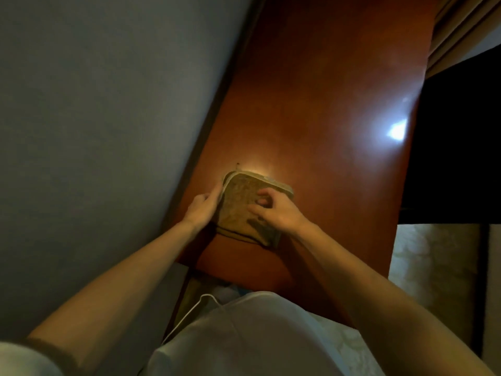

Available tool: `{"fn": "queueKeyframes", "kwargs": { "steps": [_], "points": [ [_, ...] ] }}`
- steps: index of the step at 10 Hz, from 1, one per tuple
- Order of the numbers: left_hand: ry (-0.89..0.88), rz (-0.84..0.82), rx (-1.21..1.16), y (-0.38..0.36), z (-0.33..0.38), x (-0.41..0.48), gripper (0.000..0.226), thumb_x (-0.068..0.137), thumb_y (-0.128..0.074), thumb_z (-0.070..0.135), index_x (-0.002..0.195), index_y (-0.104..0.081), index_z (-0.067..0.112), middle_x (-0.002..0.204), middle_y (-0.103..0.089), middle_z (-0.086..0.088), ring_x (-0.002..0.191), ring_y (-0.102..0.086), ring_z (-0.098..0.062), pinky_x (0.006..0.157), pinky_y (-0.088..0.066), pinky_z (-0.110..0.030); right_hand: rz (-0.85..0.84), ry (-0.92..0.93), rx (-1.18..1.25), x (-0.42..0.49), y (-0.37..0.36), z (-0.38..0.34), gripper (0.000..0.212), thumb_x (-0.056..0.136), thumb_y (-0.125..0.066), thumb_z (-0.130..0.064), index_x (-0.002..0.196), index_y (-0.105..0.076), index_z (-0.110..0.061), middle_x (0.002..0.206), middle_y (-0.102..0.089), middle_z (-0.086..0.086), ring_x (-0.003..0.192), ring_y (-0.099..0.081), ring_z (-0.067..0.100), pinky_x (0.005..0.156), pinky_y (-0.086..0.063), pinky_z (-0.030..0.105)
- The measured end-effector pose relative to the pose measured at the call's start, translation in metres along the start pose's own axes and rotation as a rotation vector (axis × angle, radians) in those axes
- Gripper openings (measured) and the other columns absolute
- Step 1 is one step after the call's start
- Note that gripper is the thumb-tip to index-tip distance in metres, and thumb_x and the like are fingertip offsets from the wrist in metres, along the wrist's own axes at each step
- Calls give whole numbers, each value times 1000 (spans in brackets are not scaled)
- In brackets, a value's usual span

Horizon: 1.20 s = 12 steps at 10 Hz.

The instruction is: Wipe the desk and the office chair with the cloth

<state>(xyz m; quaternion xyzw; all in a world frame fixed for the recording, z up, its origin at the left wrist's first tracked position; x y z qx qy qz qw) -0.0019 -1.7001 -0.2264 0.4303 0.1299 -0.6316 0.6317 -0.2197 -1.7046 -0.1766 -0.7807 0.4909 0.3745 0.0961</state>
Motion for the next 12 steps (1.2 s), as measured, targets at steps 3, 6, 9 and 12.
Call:
{"fn": "queueKeyframes", "kwargs": {
  "steps": [3,6,9,12],
  "points": [
    [-47,28,321,-8,-11,18,46,88,-74,58,88,-58,15,97,-71,-14,90,-67,-30,74,-49,-42,338,-371,63,5,27,63,59,94,-76,-32,133,-41,-5,123,-60,14,106,-66,31,75,-58,41],
    [16,-191,278,5,-31,19,51,79,-88,22,113,-50,21,104,-61,6,86,-57,-2,60,-45,-15,132,-364,121,14,-19,74,23,88,-78,-7,87,-62,-23,96,-70,11,70,-70,23,61,-63,42],
    [40,-49,395,68,-103,-21,54,87,-78,21,133,-50,11,122,-61,-10,110,-60,-26,94,-49,-33,-36,-299,-9,17,-108,61,63,88,-74,-11,142,-42,-21,127,-58,12,110,-66,37,81,-64,51],
    [-38,216,473,67,-74,-41,70,89,-74,44,144,-46,11,141,-55,-17,132,-52,-38,105,-46,-44,15,-239,-1,-2,-100,65,24,89,-76,-20,106,-64,-9,108,-71,20,102,-70,36,93,-59,54]
  ]
}}
Point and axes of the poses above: each hand's wrist, its own x-axis towards the middle knuckle, its own y-axis out of the back of the hand, z = x × y, the point moved 2 cm from there along x, towards the middle knuckle
